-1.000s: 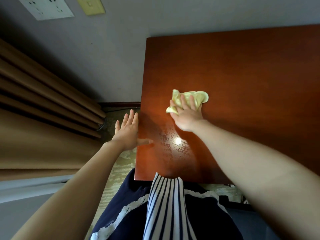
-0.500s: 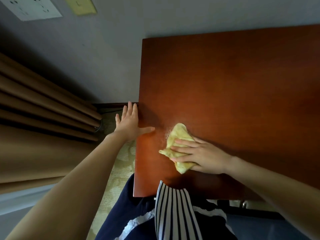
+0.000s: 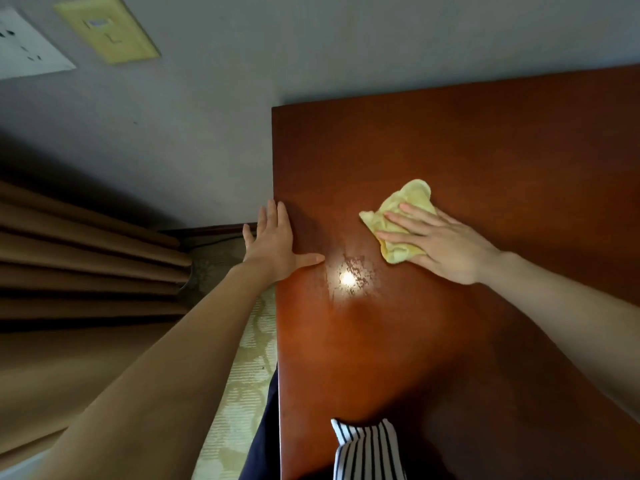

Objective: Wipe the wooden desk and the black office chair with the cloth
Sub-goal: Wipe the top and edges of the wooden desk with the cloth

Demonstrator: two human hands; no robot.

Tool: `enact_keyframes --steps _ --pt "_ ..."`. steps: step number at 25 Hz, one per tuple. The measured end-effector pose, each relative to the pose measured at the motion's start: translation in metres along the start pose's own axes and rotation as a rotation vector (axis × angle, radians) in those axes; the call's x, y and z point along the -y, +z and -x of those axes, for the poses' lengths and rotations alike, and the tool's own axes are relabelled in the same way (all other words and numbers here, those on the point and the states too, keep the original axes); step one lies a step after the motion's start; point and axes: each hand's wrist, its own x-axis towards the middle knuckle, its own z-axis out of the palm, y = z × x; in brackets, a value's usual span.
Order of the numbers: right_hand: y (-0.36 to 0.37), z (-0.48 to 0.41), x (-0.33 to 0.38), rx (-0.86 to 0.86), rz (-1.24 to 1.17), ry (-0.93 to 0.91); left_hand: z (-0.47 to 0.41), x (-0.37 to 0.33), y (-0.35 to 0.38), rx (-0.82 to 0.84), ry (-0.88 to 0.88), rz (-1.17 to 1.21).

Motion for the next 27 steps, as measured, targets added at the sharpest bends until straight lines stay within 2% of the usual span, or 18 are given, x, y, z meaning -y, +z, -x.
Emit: enact_keyframes --steps 6,9,17,20,25,27 --pt "-0.026 -0.108 -0.002 -0.141 -0.114 0.307 -0.039 0.01 -0.013 -0.059 0.035 0.087" --pt "-0.04 -0.168 0.002 -0.181 -0.133 0.382 -0.058 0.017 -0.016 -0.064 0.035 0.121" --pt "-0.068 -0.267 0.003 -0.157 -0.055 0.215 -0.079 0.036 -0.005 0.063 -0.013 0.046" --pt "-0.066 -0.263 0.009 -0.147 0.001 0.09 -0.08 0.043 -0.004 0.003 0.011 0.067" --pt "-0.048 -0.222 0.038 -0.104 0.037 -0.074 -0.061 0.061 -0.015 0.087 -0.091 0.21" --pt "-0.042 -0.199 0.055 -0.103 0.023 -0.134 -0.049 0.066 -0.025 0.068 -0.126 0.284"
